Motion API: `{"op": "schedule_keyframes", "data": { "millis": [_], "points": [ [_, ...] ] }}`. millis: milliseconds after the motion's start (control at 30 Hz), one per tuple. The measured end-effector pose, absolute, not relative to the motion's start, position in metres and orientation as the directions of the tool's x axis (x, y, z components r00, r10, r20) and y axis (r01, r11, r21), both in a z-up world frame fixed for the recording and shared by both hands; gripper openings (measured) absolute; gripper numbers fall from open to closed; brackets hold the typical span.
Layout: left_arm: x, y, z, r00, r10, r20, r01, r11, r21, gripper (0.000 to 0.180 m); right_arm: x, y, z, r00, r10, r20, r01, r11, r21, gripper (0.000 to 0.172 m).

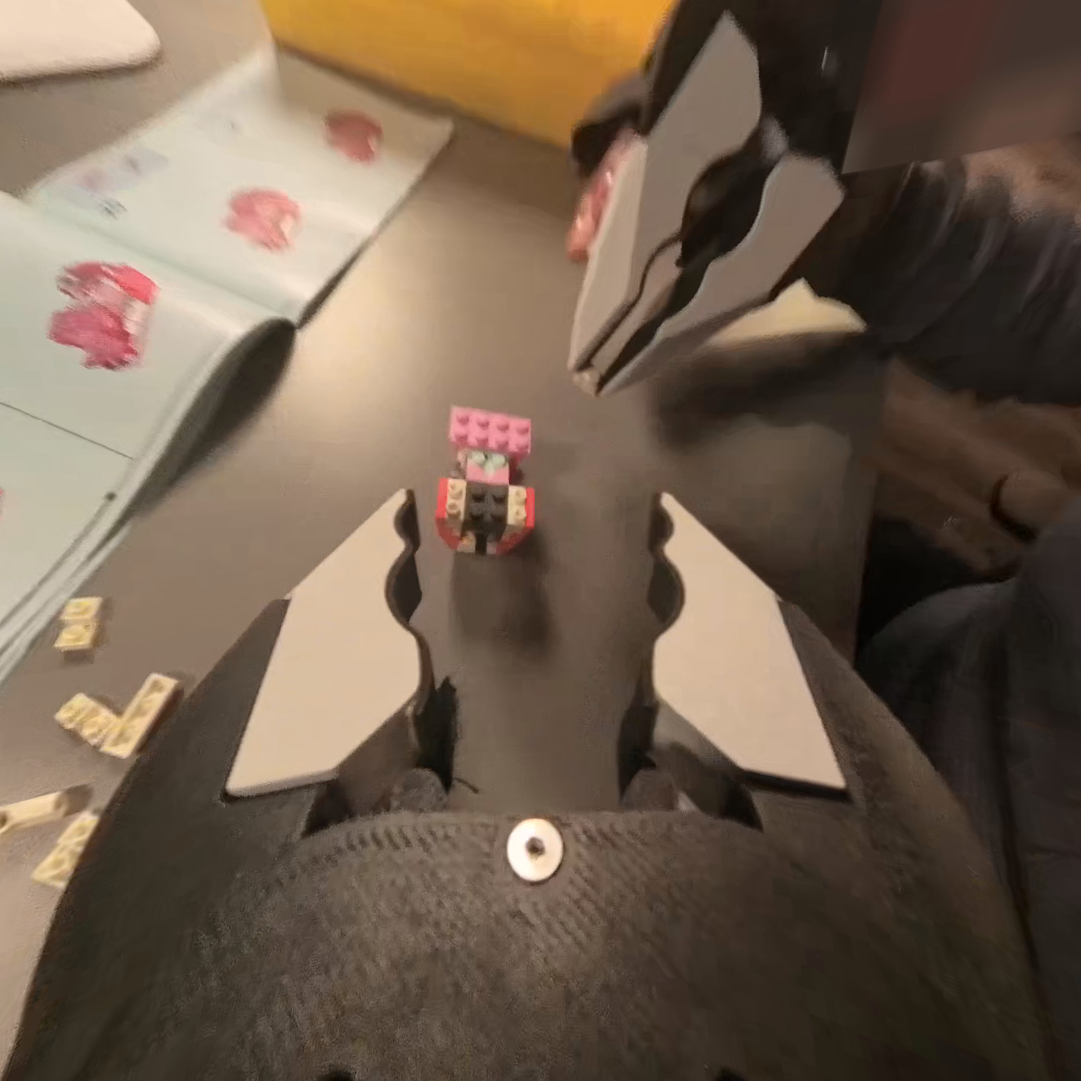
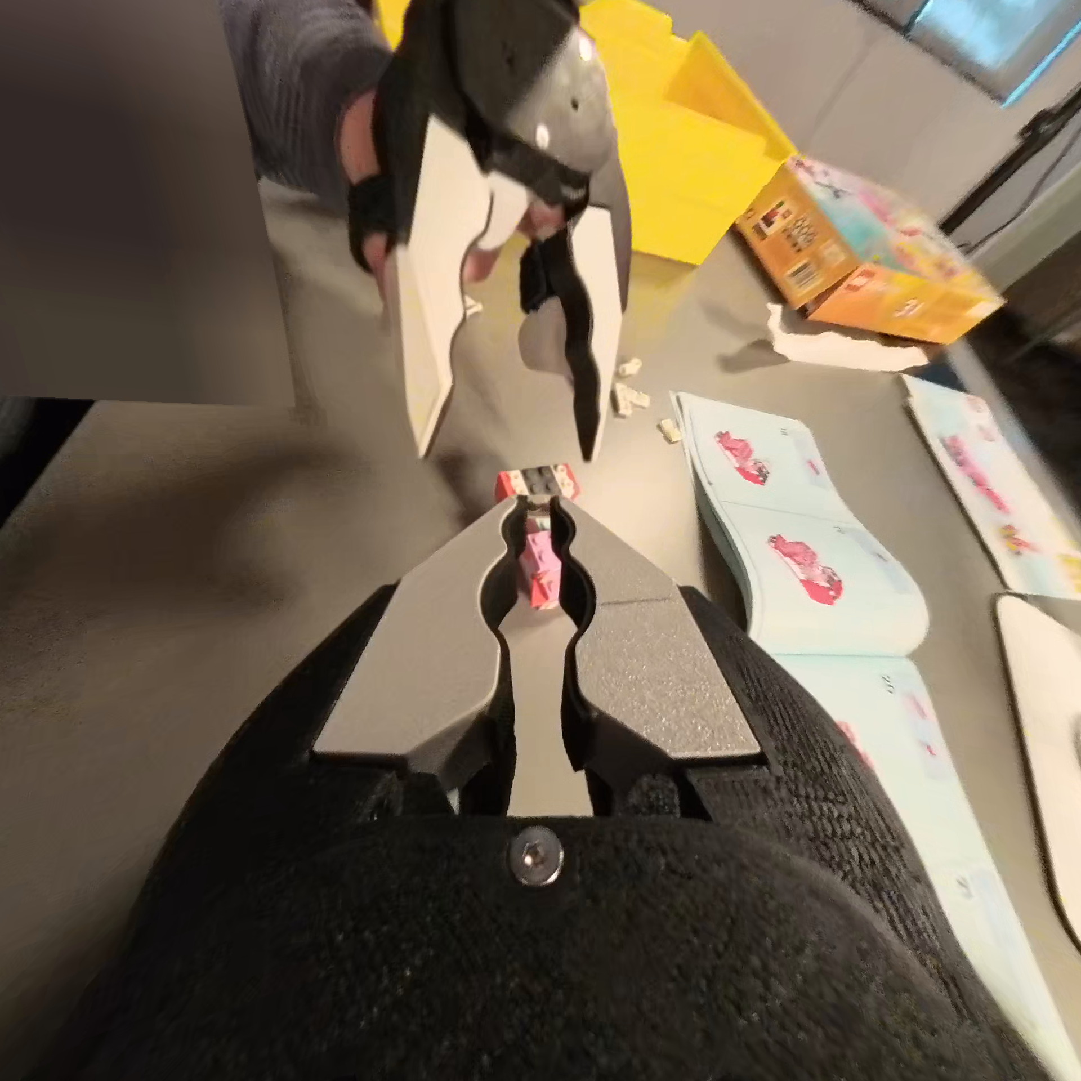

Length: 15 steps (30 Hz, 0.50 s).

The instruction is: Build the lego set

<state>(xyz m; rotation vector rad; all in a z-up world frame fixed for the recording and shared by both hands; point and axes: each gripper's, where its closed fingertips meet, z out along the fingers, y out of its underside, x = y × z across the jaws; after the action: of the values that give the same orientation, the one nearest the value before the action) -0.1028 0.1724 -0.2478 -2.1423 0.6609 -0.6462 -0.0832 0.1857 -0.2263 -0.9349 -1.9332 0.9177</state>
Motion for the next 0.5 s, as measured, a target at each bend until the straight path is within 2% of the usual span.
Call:
{"op": "schedule_keyframes", "data": {
  "millis": [67, 267, 400, 500],
  "points": [
    [-0.099, 0.176, -0.264, 0.738, -0.647, 0.190, -0.287, -0.557, -0.779, 0.077, -0.088, 0.186, -0.230, -0.452, 0.839, 0.301, 0.300, 0.461, -0.835, 0.006],
    [-0.100, 0.185, -0.286, 0.750, -0.652, 0.110, -0.376, -0.558, -0.740, 0.059, -0.097, 0.190, -0.248, -0.537, 0.809, 0.241, 0.385, 0.488, -0.783, 0.006],
    [-0.099, 0.187, -0.292, 0.738, -0.665, 0.114, -0.391, -0.559, -0.731, 0.043, -0.103, 0.192, -0.256, -0.577, 0.782, 0.237, 0.409, 0.527, -0.745, 0.006],
    [-0.100, 0.189, -0.296, 0.738, -0.668, 0.102, -0.404, -0.557, -0.726, 0.040, -0.105, 0.193, -0.260, -0.604, 0.763, 0.229, 0.423, 0.551, -0.719, 0.006]
  ]
}}
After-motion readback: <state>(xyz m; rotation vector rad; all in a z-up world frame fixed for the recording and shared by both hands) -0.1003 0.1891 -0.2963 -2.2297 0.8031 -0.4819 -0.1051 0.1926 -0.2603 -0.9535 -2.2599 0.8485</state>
